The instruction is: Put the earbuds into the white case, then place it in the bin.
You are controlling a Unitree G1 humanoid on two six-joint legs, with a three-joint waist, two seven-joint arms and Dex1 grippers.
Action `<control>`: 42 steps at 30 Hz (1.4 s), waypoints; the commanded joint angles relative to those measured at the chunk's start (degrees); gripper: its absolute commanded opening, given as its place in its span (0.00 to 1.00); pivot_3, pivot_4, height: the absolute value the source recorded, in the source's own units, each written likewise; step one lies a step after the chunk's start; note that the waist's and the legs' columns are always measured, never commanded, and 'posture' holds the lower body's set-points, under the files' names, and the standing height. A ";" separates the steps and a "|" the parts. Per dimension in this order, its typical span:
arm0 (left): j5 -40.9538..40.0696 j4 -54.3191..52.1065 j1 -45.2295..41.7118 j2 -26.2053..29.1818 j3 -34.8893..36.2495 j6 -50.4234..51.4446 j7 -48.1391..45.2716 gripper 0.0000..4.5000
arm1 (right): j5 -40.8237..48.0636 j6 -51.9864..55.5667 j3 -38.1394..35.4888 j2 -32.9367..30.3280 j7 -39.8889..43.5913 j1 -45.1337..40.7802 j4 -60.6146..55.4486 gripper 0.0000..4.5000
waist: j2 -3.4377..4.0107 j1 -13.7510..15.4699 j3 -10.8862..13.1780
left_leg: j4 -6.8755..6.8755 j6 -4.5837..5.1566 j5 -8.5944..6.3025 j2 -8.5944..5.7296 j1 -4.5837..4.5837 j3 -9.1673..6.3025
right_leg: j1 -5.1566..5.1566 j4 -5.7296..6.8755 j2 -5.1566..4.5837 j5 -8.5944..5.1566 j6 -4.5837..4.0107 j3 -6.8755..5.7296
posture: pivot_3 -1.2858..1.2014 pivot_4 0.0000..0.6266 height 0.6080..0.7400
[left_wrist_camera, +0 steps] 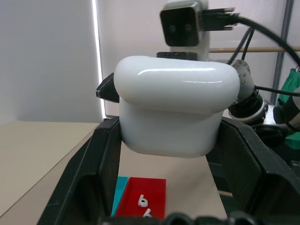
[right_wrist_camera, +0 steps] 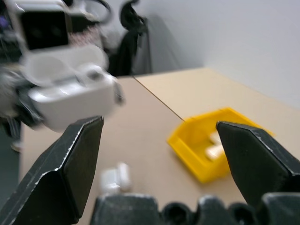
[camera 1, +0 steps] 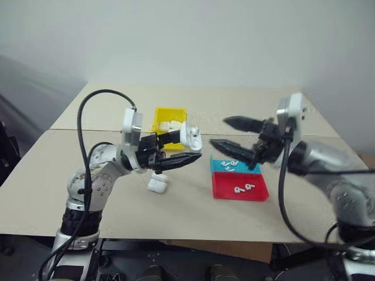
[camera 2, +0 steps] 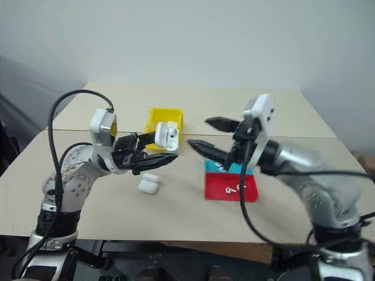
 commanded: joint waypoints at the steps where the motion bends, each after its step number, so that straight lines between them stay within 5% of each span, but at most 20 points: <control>1: -1.04 -2.75 0.76 0.11 0.77 -1.15 -0.21 0.62 | -15.03 -7.81 10.52 -6.36 12.32 -6.76 9.85 1.00 | 0.00 -0.22 0.00 | 0.00 0.01 -0.01 0.00 0.01 0.01 | -0.01 -0.01 0.01 -0.01 0.00 0.01 | 0.52 0.24 1.00; 6: -0.95 -4.01 2.01 -0.08 0.80 -1.46 0.40 0.62 | -35.64 -22.13 27.02 -4.82 25.57 -20.68 31.72 0.96 | 0.00 -1.04 0.01 | -0.12 0.02 -0.02 0.03 -0.01 0.11 | -0.17 -0.04 0.04 -0.01 -0.02 0.06 | 0.52 0.24 1.00; 12: -1.13 -6.57 3.66 -0.08 1.67 -1.70 2.38 0.62 | -48.56 -41.83 34.11 3.34 34.55 -31.54 58.75 0.56 | 0.01 -1.37 0.02 | -0.15 0.03 -0.01 0.00 -0.36 0.10 | -0.49 0.06 0.08 0.21 0.27 0.09 | 0.52 0.24 1.00; 23: -2.33 -12.37 8.59 1.07 3.28 -1.40 6.73 0.62 | -66.30 -73.49 39.29 11.04 31.60 -38.90 87.04 0.56 | 0.02 -1.54 0.03 | -0.38 0.01 0.00 -0.16 -0.42 0.09 | -0.63 0.13 -0.04 0.34 0.03 0.13 | 0.52 0.24 1.00; 40: -4.68 -15.26 10.65 4.16 4.14 -1.10 9.57 0.62 | -75.38 -75.84 38.10 16.47 21.28 -39.54 95.69 0.56 | 0.03 -1.70 0.03 | -0.38 -0.04 0.09 -0.20 -0.25 0.07 | -0.61 0.35 -0.02 0.36 -0.03 0.22 | 0.52 0.24 1.00; 42: -4.69 -14.89 10.37 4.42 4.12 -1.19 9.56 0.62 | -75.93 -75.63 38.02 16.72 21.15 -39.47 96.02 0.47 | 0.03 -1.70 0.04 | -0.37 -0.04 0.09 -0.20 -0.24 0.07 | -0.60 0.36 -0.02 0.36 -0.03 0.23 | 0.52 0.24 1.00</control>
